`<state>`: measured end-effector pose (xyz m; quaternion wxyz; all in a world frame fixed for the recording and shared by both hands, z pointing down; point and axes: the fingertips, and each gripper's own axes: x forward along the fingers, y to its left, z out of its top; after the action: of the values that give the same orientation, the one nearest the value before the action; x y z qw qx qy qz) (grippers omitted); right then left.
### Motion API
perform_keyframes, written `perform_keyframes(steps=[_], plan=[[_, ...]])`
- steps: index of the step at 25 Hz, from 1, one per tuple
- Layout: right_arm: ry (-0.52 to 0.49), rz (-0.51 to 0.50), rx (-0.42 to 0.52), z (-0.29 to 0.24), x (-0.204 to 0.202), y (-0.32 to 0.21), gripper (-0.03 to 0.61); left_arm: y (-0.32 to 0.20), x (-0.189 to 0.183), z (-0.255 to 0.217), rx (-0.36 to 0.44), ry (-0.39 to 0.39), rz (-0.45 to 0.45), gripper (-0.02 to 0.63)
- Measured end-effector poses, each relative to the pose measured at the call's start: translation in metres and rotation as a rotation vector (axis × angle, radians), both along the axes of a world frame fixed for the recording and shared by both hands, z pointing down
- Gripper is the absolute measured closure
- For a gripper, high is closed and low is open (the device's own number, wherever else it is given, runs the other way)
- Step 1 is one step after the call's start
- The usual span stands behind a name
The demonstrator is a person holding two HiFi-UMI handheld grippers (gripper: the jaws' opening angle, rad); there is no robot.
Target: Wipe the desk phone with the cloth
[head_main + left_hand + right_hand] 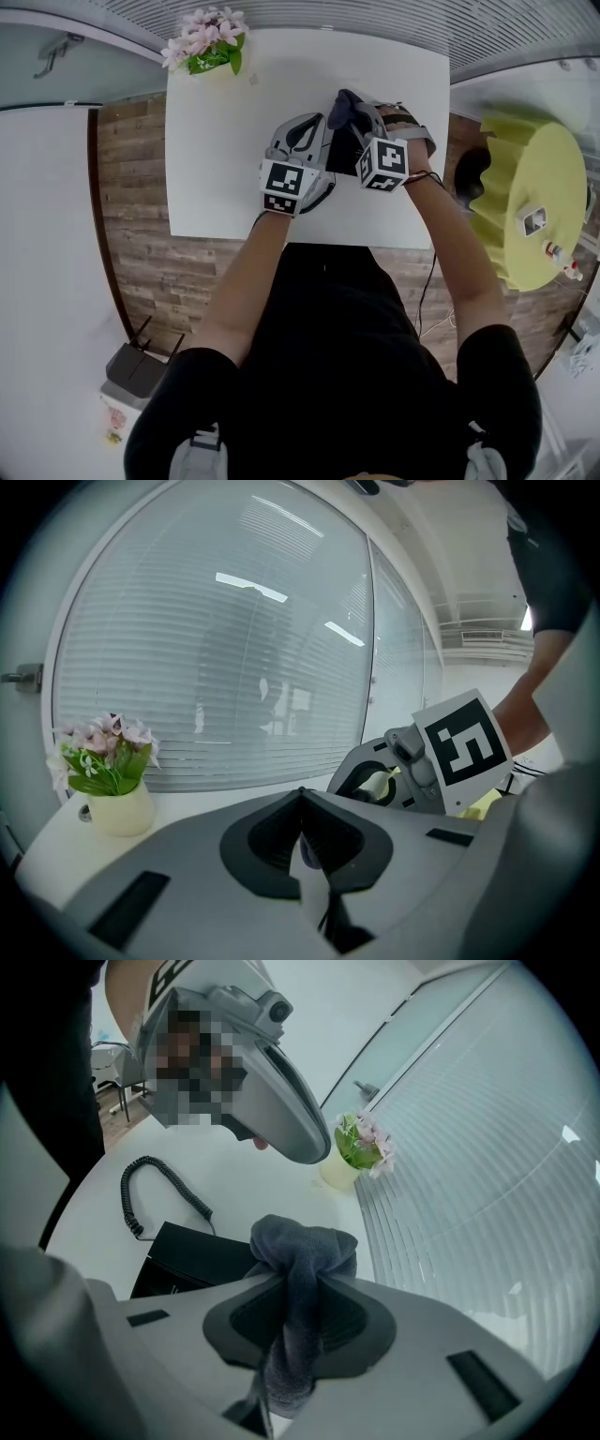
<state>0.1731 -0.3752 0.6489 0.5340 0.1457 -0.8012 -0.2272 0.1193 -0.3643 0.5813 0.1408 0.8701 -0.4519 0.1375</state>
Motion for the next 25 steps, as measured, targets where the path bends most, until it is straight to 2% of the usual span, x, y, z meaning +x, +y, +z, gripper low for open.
perform_keyframes(steps=[25], plan=[[0.049, -0.075, -0.056, 0.040, -0.011, 0.088, 0.491, 0.070, -0.010, 0.052, -0.075, -0.015, -0.002, 0.604]])
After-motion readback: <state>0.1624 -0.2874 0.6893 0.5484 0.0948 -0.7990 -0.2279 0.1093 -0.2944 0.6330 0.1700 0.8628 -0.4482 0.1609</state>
